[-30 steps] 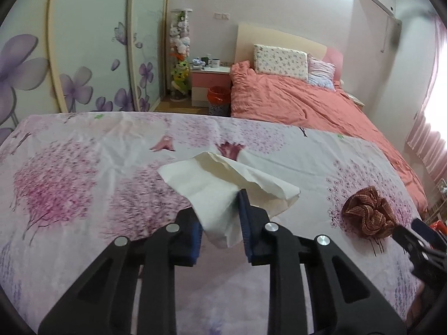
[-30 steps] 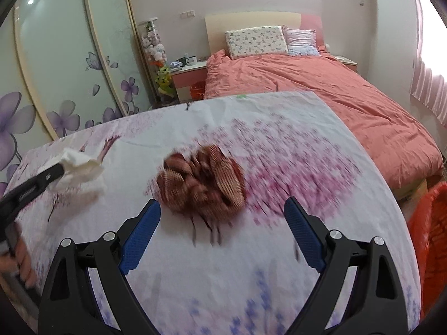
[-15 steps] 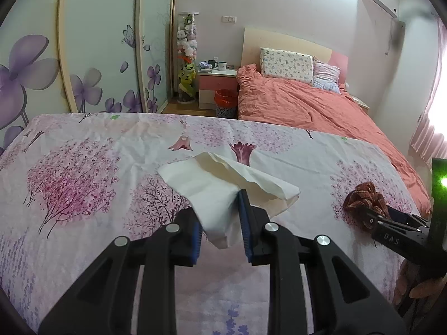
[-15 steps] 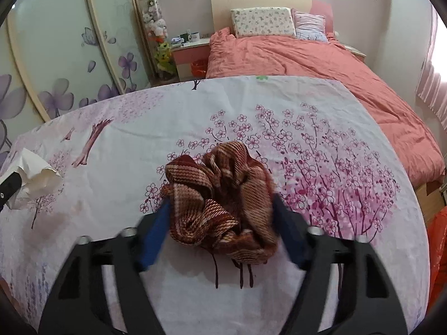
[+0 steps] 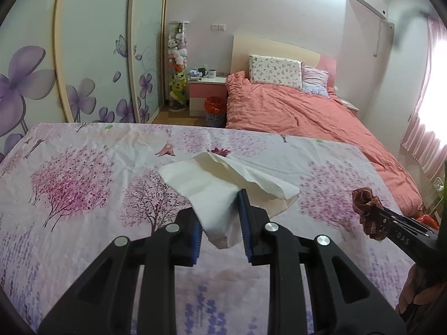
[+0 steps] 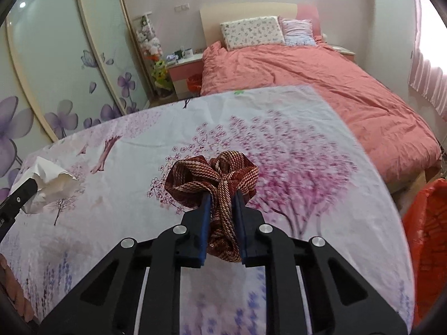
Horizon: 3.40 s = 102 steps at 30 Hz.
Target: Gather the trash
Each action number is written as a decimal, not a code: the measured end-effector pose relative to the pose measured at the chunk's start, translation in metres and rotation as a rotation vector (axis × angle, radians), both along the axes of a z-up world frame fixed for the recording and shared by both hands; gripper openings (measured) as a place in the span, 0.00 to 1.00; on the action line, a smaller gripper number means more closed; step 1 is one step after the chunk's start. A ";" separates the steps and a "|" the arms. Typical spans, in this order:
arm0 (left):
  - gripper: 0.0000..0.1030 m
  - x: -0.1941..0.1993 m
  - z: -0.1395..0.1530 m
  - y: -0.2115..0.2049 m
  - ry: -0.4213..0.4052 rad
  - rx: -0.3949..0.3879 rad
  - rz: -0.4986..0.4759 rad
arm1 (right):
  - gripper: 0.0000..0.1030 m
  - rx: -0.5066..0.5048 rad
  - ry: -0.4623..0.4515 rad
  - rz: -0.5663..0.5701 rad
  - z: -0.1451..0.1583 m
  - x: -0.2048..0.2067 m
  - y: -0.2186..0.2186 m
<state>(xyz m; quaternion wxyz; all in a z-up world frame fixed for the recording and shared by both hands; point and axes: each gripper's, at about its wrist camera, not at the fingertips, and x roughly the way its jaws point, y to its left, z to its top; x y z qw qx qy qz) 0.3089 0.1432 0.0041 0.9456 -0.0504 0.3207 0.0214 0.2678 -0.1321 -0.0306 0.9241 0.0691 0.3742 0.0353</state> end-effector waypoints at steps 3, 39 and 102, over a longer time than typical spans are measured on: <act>0.23 -0.010 0.007 -0.008 -0.012 -0.003 -0.013 | 0.16 -0.002 -0.029 -0.013 0.011 -0.013 -0.008; 0.23 -0.090 0.037 -0.200 -0.050 0.013 -0.320 | 0.15 0.008 -0.199 -0.284 0.046 -0.147 -0.143; 0.96 -0.183 0.006 -0.221 -0.075 0.040 -0.370 | 0.98 -0.162 -0.389 -0.446 0.033 -0.260 -0.133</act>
